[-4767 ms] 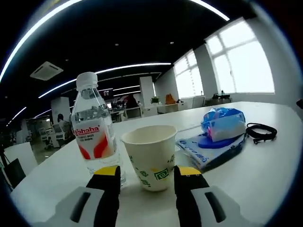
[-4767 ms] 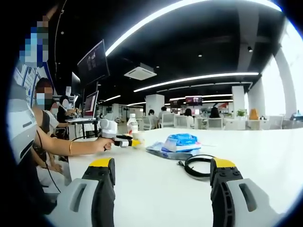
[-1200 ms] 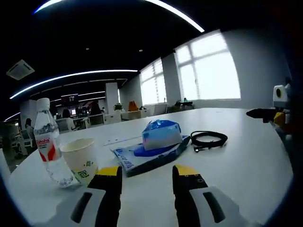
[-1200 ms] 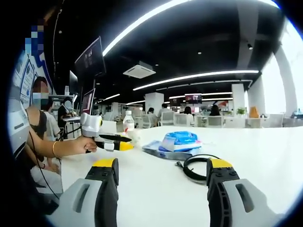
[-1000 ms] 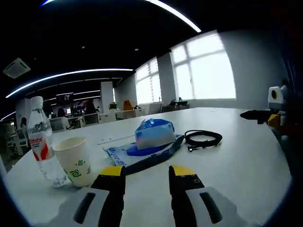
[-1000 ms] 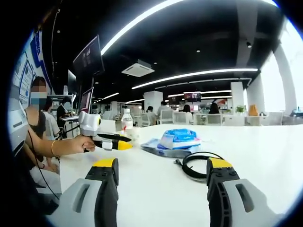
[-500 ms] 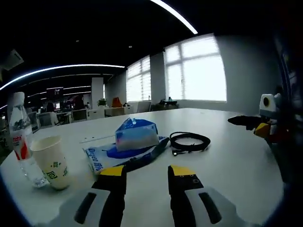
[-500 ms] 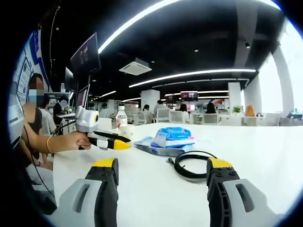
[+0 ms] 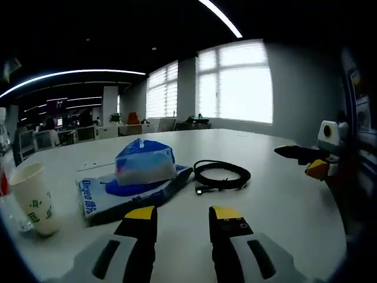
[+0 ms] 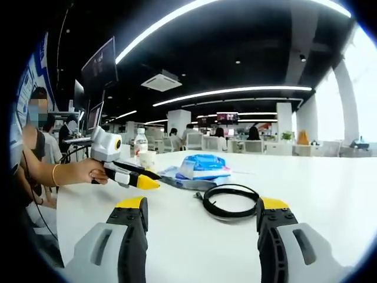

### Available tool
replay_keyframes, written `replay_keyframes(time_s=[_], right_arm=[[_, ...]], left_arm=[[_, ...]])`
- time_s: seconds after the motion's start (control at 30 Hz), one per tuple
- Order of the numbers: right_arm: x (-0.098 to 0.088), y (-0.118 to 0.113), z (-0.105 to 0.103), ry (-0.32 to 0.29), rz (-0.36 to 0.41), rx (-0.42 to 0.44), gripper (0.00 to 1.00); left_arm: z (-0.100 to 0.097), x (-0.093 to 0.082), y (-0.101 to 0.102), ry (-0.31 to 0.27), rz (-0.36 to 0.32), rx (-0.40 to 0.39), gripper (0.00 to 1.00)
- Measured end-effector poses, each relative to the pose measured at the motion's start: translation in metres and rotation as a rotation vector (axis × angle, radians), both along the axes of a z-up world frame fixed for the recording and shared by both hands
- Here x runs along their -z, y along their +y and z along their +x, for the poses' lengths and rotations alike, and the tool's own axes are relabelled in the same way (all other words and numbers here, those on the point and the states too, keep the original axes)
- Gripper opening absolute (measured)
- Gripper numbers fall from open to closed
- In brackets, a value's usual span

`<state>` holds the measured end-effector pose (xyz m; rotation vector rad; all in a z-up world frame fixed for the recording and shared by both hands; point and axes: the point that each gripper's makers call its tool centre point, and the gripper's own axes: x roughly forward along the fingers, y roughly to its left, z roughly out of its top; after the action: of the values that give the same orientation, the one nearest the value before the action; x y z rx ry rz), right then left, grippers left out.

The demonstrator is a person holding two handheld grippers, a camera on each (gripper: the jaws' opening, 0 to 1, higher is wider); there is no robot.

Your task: Arrange the tabletop items into an orderly group along one side of the table until the central work area is clear of visible clutter.

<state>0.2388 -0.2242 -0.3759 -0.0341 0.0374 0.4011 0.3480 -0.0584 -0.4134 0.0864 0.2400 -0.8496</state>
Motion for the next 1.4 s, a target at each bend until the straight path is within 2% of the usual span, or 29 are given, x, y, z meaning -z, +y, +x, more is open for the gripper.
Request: replay_keyframes(time_s=[0.33,0.53,0.8,0.9,1.1,1.27,1.4], right_arm=[[-0.001,-0.011,0.004,-0.006,0.021,0.034,0.72],[0.008,-0.009,0.01,0.016,-0.017,0.038,0.72],[0.007,-0.008,0.014,0.01,0.011,0.029,0.73],[0.007,-0.008,0.017,0.013,0.0,0.028,0.73],[0.012,-0.007,0.022,0.008,-0.024,0.034,0.73],[0.019,-0.005,0.027,0.024,-0.009,0.029,0.73],[0.016,-0.005,0.03,0.006,0.004,0.016,0.71]], left_arm=[[-0.001,0.003,-0.019,0.06,-0.007,0.051,0.34],[0.001,0.0,-0.033,0.071,-0.006,0.078,0.34],[0.003,0.002,-0.044,0.081,-0.004,0.09,0.33],[0.004,-0.003,-0.05,0.071,-0.019,0.105,0.27],[0.003,-0.005,-0.064,0.091,-0.016,0.151,0.28],[0.005,-0.006,-0.074,0.078,0.013,0.178,0.27],[0.009,-0.004,-0.077,0.105,0.007,0.174,0.26]])
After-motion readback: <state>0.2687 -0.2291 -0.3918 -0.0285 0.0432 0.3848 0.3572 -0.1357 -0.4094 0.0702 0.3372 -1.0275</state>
